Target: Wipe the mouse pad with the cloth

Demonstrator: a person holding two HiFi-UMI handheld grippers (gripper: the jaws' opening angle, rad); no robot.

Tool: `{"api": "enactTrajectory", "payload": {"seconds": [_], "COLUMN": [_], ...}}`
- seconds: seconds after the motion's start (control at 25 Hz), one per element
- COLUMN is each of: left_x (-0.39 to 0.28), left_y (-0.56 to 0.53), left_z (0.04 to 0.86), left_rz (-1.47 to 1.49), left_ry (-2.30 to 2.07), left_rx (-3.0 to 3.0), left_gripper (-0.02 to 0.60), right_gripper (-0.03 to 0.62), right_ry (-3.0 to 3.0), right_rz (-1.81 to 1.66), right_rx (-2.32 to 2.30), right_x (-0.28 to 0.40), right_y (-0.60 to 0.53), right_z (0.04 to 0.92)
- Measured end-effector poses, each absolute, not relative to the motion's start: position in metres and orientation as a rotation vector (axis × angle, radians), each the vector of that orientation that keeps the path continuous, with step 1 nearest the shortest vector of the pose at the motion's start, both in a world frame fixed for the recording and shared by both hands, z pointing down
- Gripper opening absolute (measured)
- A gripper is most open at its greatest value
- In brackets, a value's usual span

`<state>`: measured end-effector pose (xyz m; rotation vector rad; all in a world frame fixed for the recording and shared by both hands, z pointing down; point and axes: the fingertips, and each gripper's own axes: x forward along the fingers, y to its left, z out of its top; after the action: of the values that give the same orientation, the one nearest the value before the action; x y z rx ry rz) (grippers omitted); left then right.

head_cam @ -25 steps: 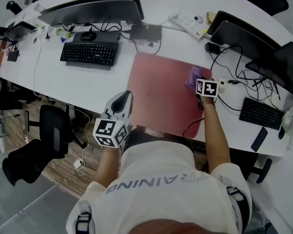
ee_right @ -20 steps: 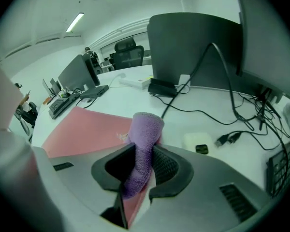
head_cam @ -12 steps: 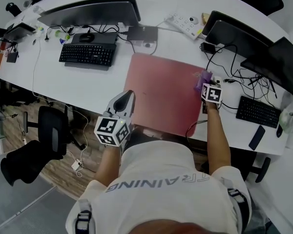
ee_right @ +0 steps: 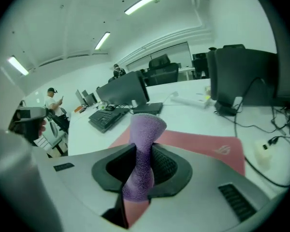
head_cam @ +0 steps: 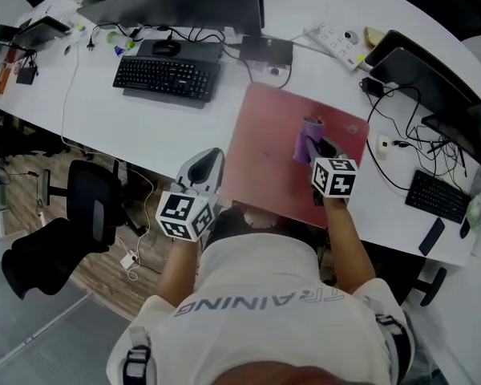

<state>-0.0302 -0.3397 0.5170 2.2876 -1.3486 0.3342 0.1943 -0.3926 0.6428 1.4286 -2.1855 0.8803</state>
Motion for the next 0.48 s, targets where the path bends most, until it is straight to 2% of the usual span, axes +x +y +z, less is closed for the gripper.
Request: {"api": "enactTrajectory", "payload": {"seconds": [0.48], "left_x": [-0.129], "left_y": [-0.342], "left_z": [0.553], "left_rz": [0.385], "left_ry": [-1.264], "left_rx": [2.264], "left_gripper": [0.032], "right_gripper": [0.101], "right_ry": [-2.248], "right_rz": [0.974], "right_rx": [1.080], "right_x": [-0.053], "right_y": [-0.372], "right_z": [0.694]}}
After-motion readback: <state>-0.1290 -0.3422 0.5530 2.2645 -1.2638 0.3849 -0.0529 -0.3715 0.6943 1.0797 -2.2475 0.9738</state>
